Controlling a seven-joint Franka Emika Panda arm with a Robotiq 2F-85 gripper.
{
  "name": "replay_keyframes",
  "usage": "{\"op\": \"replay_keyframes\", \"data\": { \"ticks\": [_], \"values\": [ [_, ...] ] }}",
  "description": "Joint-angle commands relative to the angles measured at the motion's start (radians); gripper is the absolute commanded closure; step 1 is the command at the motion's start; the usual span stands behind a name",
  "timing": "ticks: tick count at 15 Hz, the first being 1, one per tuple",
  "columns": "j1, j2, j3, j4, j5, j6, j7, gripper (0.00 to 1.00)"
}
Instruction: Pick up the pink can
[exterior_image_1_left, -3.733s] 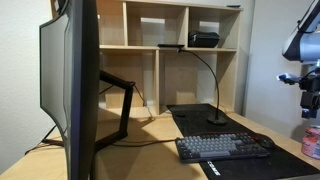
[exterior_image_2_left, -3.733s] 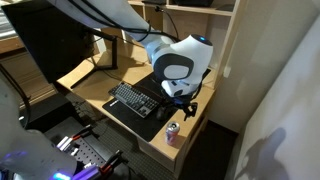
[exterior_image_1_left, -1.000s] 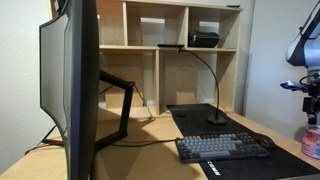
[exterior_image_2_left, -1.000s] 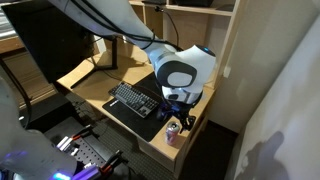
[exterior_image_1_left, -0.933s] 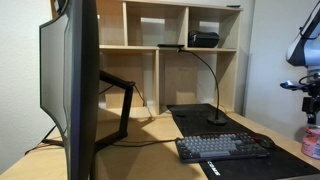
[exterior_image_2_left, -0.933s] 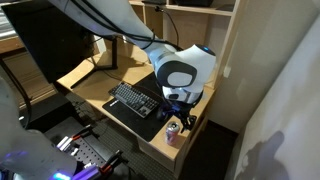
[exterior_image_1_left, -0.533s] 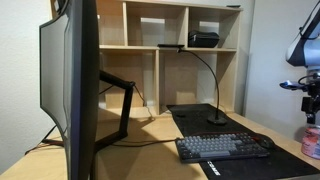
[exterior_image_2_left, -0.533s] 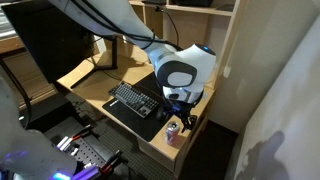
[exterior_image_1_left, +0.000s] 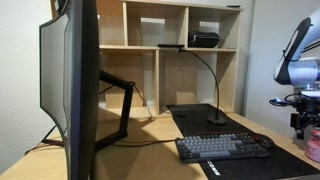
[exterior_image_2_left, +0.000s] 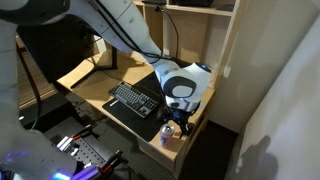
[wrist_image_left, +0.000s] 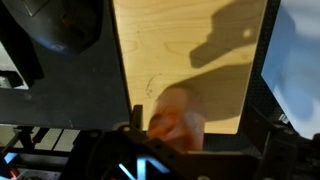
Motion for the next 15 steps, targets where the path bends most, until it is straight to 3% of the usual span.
{"op": "replay_keyframes", "data": {
  "ticks": [1, 2, 4, 5, 8, 11, 12, 15],
  "values": [
    [0.011, 0.015, -0.024, -0.002, -0.026, -0.003, 0.018, 0.0],
    [0.004, 0.005, -0.03, -0.01, -0.035, -0.011, 0.0, 0.25],
    [-0.012, 0.021, -0.039, 0.023, -0.026, -0.082, 0.013, 0.29],
    [-0.017, 0.031, -0.044, 0.037, -0.027, -0.113, 0.01, 0.08],
    [-0.028, 0.063, -0.048, 0.075, -0.028, -0.209, 0.013, 0.0],
    [-0.032, 0.093, -0.047, 0.112, -0.031, -0.285, 0.02, 0.0],
    [-0.024, 0.058, -0.048, 0.069, -0.028, -0.237, 0.012, 0.0],
    [-0.024, 0.083, -0.048, 0.092, -0.028, -0.262, 0.013, 0.0]
  ]
}}
